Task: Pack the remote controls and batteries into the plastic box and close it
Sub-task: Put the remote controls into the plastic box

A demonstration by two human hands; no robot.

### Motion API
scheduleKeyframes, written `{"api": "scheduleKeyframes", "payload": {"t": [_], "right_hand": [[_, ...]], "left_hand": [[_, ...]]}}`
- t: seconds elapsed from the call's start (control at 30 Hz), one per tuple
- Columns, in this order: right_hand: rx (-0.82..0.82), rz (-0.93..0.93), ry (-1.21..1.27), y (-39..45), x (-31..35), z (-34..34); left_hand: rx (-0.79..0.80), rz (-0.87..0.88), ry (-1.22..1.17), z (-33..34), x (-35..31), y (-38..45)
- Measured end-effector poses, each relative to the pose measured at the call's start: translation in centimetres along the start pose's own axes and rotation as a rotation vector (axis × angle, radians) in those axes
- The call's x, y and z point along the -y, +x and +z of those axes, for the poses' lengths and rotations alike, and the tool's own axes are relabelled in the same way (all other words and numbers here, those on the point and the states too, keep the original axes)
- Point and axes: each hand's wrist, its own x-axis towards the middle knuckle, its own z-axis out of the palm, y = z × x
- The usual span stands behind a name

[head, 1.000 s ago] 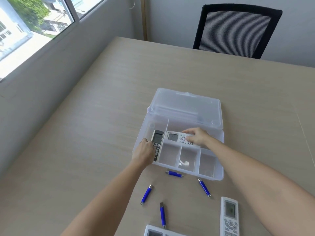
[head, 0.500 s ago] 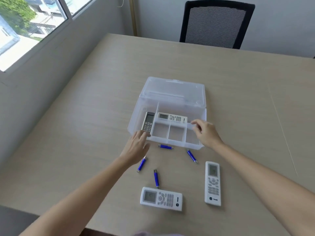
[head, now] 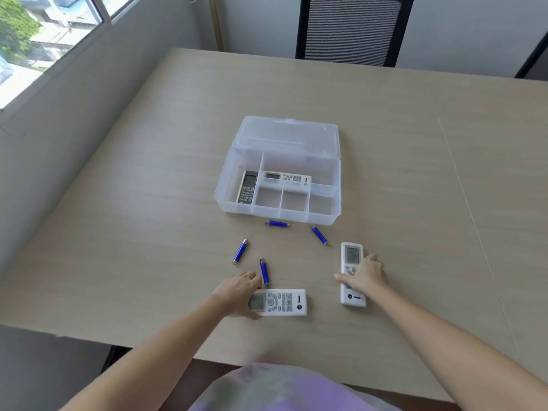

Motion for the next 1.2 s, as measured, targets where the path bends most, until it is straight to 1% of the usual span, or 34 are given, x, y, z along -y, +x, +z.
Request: {"api": "scheduleKeyframes", "payload": {"t": [0.07,0.13,0.17,0.27,0.3,0.33,0.4,0.5,0.53,0.6,0.73,0.83,0.9,1.0,1.13,1.2], "right_hand": [[-0.015,0.027,0.028,0.0,-0.2,0.1],[0.015,0.072,0.127,0.1,-0.4,-0.3],[0.050,0.102,0.231,0.3,-0.6,-0.6],[0.256,0.220,0.789,1.3,-1.3,-2.7],[0.305,0.226,0.908,1.7,-1.4,-3.8],[0.320,0.206,0.974,2.2,-1.3,-5.1],[0.290,0.134,1.022,2.9,-0.5,-8.0],[0.258,0.013,1.012,3.8,1.9,-11.7],[0.258,-0.021,1.016,4.2,2.8,-12.6],[0.251,-0.070,1.039,5.4,4.6,-14.0],[0.289,-0.151,1.047,8.2,8.0,-15.3],[0.301,-0.252,1.011,10.3,10.0,-15.6],[0.254,-0.293,0.989,11.6,11.1,-15.5],[0.215,-0.356,0.904,13.5,12.3,-15.3],[0.160,-0.432,0.731,15.2,14.2,-14.9],[0.164,-0.467,0.656,15.8,15.4,-14.2]], "left_hand": [[0.048,-0.006,-0.004,-0.8,-0.7,0.1],[0.101,0.001,-0.055,-1.9,-1.1,-0.1],[0.128,0.009,-0.110,-2.5,-1.0,-0.1],[0.134,0.002,-0.368,-5.3,-0.2,-0.5],[0.127,-0.001,-0.475,-6.7,0.2,-0.5],[0.117,0.009,-0.590,-8.4,0.6,-0.4],[0.027,0.049,-0.790,-12.2,1.3,0.5],[-0.175,0.050,-0.925,-17.6,2.3,4.0],[-0.224,0.030,-0.909,-19.0,2.6,5.7],[-0.289,-0.027,-0.796,-21.4,3.1,9.4],[-0.319,-0.059,-0.686,-24.3,3.9,15.4],[-0.273,-0.068,-0.539,-24.7,4.9,18.8],[-0.219,-0.095,-0.368,-24.4,5.8,20.4],[-0.168,-0.098,-0.242,-23.9,7.0,22.0],[-0.165,-0.042,0.010,-23.2,7.4,22.7],[-0.213,-0.034,0.051,-22.7,7.4,22.6]]}}
